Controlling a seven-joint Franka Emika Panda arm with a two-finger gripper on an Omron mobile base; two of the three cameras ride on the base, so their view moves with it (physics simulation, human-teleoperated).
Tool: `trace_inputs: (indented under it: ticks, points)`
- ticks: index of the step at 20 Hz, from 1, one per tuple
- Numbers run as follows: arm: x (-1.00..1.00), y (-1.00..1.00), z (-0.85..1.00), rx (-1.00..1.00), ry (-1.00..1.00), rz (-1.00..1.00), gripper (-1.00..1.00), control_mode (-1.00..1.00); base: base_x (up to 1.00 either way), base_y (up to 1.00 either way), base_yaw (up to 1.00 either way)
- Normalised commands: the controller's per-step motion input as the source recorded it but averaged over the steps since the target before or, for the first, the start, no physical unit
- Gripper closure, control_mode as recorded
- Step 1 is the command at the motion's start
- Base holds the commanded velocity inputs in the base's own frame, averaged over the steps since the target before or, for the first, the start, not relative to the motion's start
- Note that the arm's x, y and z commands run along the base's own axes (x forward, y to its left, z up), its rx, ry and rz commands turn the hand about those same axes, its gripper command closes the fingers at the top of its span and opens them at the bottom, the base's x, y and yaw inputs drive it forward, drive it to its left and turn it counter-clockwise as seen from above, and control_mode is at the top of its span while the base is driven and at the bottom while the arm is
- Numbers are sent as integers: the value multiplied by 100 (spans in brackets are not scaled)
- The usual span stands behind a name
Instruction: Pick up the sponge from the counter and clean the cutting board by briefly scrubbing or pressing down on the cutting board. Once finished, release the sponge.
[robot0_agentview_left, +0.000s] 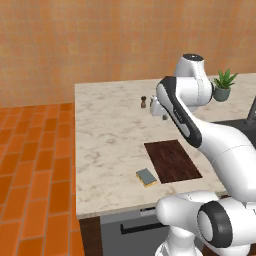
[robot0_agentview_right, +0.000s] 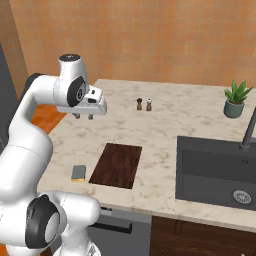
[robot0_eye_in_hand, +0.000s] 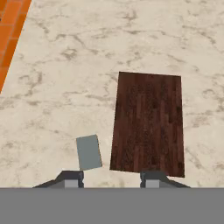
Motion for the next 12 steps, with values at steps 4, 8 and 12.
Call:
trace_inputs:
  ticks: [4, 8, 12]
  points:
    - [-5, 10, -37, 0, 6, 1, -100, -100, 0, 0, 0]
    - [-41, 36, -79, 1, 11, 9, -100, -100, 0, 0, 0]
    - [-32, 34, -68, 0, 8, 12, -100, -100, 0, 0, 0]
